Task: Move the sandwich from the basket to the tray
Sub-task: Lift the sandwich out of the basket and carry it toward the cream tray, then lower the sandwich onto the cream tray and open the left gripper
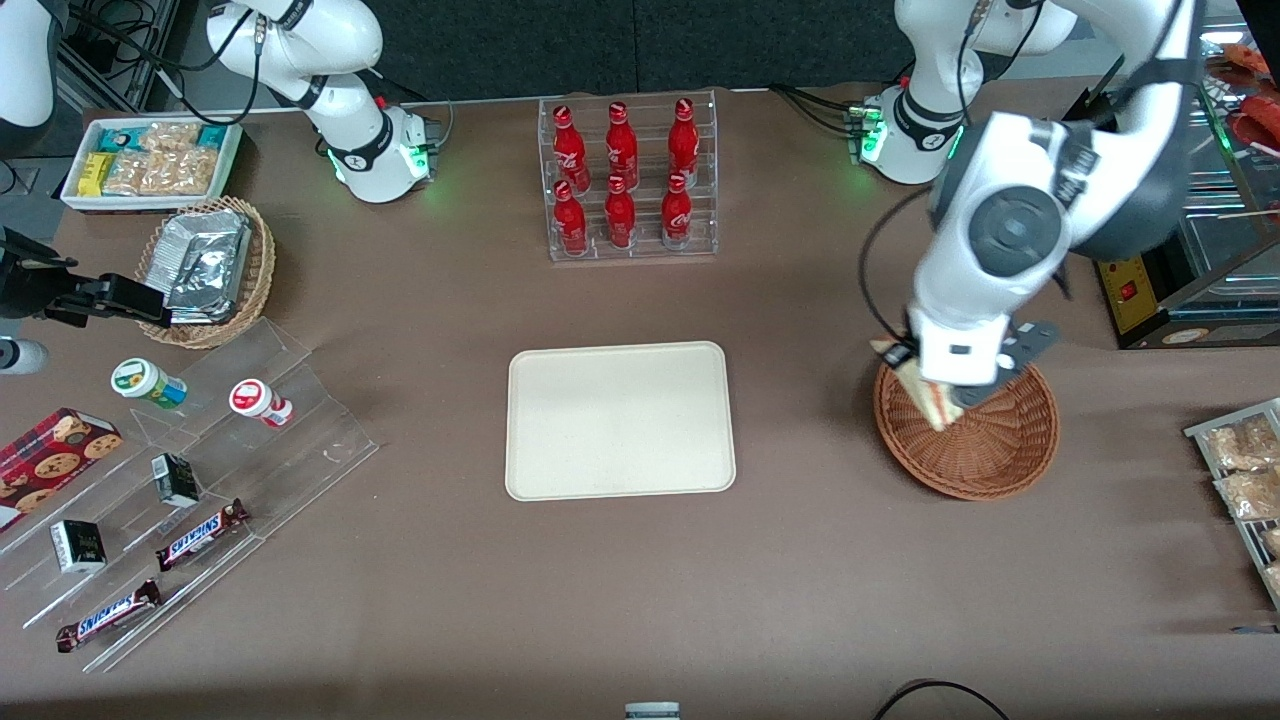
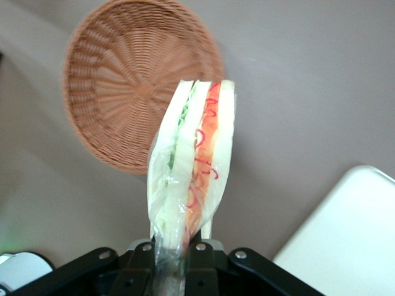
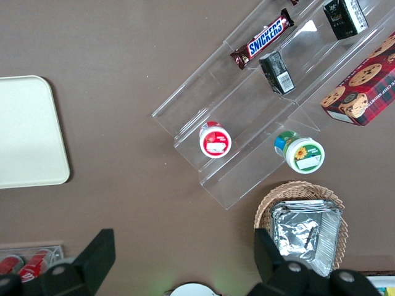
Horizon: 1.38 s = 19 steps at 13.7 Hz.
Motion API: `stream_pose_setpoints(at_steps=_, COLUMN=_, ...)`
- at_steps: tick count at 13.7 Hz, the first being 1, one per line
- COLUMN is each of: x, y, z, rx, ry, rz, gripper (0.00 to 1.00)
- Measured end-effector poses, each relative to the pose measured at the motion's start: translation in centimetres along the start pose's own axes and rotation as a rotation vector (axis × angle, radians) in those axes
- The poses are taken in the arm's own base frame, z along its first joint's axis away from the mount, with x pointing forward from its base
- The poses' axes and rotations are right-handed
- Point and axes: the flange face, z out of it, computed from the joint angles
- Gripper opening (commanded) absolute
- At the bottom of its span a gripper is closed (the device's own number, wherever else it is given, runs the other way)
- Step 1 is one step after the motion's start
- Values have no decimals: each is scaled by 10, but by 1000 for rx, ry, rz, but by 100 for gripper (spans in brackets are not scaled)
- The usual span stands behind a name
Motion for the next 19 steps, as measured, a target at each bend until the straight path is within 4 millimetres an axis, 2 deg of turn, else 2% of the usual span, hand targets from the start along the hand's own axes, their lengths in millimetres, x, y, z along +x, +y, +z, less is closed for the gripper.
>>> stream_pose_setpoints(at_steps=2, x=-29, y=29, z=-14, rx=-22, ry=22, rz=65, gripper=0)
stream_pose_setpoints(at_steps=3, x=-45, y=45, z=-13, rx=-23, ry=26, rz=102, gripper=0)
stream_pose_setpoints(at_steps=6, x=-100, y=104, z=12, rx=-11, ry=31, rz=218, gripper=0)
stream_pose_setpoints(at_steps=8, x=-123, y=146, z=30, rx=-47, ry=48, rz=271, gripper=0)
stream_pose_setpoints(at_steps=10, x=-139, y=181, z=51, rx=-82, ry=60, rz=307, gripper=0)
stream_pose_setpoints(at_steps=12, x=-151, y=207, z=74, rx=-97, ry=63, rz=333, gripper=0)
stream_pose_setpoints(at_steps=19, x=-169, y=255, z=146, rx=-200, ry=90, rz=376, gripper=0)
